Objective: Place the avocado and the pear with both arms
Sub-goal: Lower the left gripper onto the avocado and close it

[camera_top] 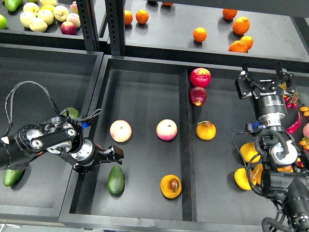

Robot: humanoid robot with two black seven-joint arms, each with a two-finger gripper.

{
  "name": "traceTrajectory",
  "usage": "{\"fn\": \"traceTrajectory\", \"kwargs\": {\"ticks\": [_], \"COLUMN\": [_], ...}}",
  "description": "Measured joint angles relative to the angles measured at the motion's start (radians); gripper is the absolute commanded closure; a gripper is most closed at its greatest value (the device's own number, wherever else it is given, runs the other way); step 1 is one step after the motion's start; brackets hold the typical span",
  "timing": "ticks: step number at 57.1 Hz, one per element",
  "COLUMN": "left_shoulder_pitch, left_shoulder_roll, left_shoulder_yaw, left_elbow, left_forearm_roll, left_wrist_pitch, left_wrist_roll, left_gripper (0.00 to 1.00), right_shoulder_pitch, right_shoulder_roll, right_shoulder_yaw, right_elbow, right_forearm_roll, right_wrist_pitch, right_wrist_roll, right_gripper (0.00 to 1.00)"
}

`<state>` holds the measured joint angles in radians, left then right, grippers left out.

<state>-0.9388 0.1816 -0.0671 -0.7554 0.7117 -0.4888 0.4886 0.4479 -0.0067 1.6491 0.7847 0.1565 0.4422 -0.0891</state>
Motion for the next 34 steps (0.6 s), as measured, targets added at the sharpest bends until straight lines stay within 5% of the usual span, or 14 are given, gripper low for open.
{"fn": "traceTrajectory", "kwargs": {"ticks": [34], "left_shoulder_pitch": [0.017], "left_shoulder_roll": [-0.074], "left_shoulder_yaw": [0.0], "left_elbow": [0.071], "left_forearm_roll": [0.006], "left_wrist_pitch": [0.0], "left_wrist_roll": [0.0], "left_gripper": [0.01], "right_shoulder_pitch": [-0.002], "right_shoulder_roll": [0.002], "right_shoulder_yaw": [0.001], "right_elbow": [0.005], "right_forearm_roll": [0.0], "right_wrist_pitch": [0.0], "right_wrist_roll": [0.0], "right_gripper": [0.01]}}
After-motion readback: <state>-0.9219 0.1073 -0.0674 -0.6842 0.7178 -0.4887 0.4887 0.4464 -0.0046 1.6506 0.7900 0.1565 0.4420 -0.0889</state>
